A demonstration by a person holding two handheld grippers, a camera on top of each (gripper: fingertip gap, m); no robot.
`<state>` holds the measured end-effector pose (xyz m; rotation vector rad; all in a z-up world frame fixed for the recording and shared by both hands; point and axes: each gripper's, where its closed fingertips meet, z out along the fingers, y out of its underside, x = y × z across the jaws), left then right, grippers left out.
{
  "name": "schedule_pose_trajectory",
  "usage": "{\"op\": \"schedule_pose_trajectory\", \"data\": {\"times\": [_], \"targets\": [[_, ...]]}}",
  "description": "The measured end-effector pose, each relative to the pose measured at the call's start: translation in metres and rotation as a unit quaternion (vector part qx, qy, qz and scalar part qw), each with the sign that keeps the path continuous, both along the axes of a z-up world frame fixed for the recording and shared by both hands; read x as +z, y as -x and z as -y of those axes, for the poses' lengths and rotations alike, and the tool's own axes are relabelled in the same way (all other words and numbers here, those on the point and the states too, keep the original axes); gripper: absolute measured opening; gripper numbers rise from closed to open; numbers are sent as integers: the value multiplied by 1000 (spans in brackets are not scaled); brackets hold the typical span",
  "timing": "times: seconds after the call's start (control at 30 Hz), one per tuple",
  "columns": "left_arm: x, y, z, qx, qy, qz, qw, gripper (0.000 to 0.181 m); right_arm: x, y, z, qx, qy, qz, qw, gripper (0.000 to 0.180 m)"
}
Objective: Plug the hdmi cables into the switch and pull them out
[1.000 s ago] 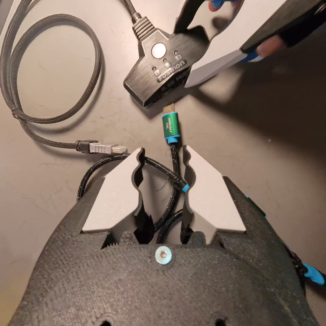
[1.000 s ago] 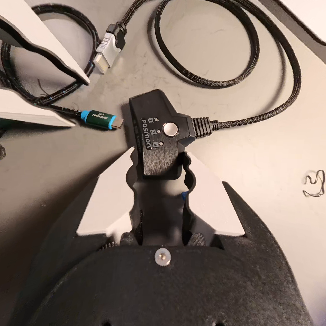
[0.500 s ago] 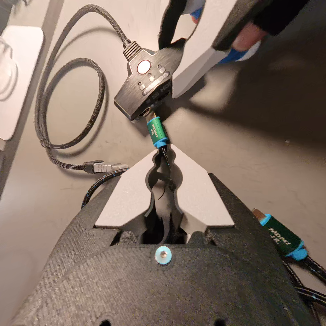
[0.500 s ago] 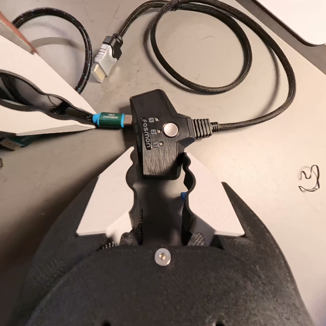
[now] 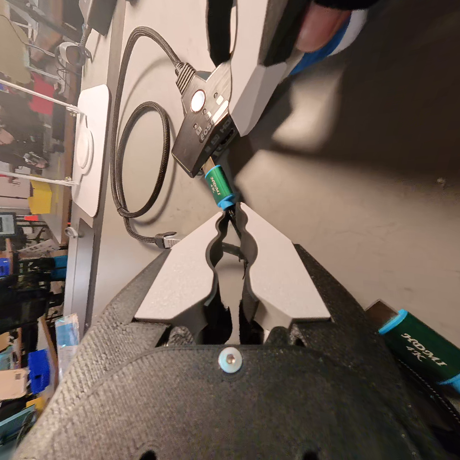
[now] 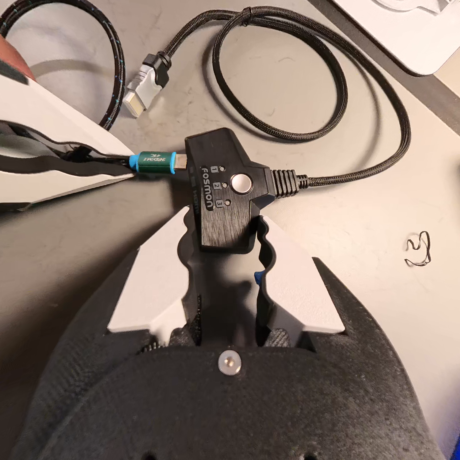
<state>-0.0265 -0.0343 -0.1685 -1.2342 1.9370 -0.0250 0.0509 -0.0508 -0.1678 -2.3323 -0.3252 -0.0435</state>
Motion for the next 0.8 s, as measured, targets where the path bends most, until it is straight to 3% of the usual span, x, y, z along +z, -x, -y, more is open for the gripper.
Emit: {"op": "schedule_pose_trajectory", "data": {"times": [0.27, 0.63, 0.8], "targets": [[-2, -1, -5, 5, -43, -36, 998, 7, 3, 1, 0, -5, -5, 45, 999, 53], [-6, -6, -8, 60, 185, 36, 980, 10, -1, -1, -2, -20, -4, 36, 999, 52], [-6, -8, -8, 90, 269, 50, 958, 23, -4, 1, -2, -17, -2, 23, 1000, 52]]}}
